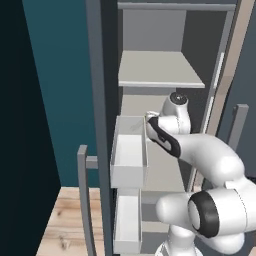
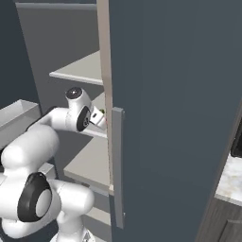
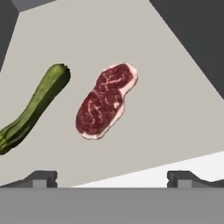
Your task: Take the steak, mushroom, and squash from the freezer and place them in the bowl on the counter.
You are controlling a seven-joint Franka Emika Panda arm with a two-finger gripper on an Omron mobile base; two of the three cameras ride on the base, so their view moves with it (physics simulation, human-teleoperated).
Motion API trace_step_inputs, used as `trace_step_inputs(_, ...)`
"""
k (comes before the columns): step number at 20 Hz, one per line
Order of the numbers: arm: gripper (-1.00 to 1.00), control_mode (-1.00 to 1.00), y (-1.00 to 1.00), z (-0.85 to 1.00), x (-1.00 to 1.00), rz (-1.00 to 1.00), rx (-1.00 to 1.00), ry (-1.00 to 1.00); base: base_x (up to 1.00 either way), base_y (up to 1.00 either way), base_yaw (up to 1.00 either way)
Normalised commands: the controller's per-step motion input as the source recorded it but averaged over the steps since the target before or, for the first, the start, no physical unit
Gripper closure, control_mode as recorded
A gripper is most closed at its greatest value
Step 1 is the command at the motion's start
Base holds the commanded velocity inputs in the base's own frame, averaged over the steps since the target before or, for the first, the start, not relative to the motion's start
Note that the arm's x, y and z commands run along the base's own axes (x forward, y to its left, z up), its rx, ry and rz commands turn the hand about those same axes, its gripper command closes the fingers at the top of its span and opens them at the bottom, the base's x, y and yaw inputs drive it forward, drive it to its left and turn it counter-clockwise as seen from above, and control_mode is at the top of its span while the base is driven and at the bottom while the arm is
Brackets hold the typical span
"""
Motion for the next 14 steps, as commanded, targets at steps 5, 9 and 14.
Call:
trace_step_inputs(5,-1.00,-1.00,0.00,-0.22,0.29,0.00,0.00,0.00,0.00,0.00,0.00)
trace_step_inputs(9,-1.00,-1.00,-0.03,-0.27,0.25,0.00,0.00,0.00,0.00,0.00,0.00)
trace_step_inputs(14,-1.00,-1.00,-0.09,-0.24,0.25,0.00,0.00,0.00,0.00,0.00,0.00)
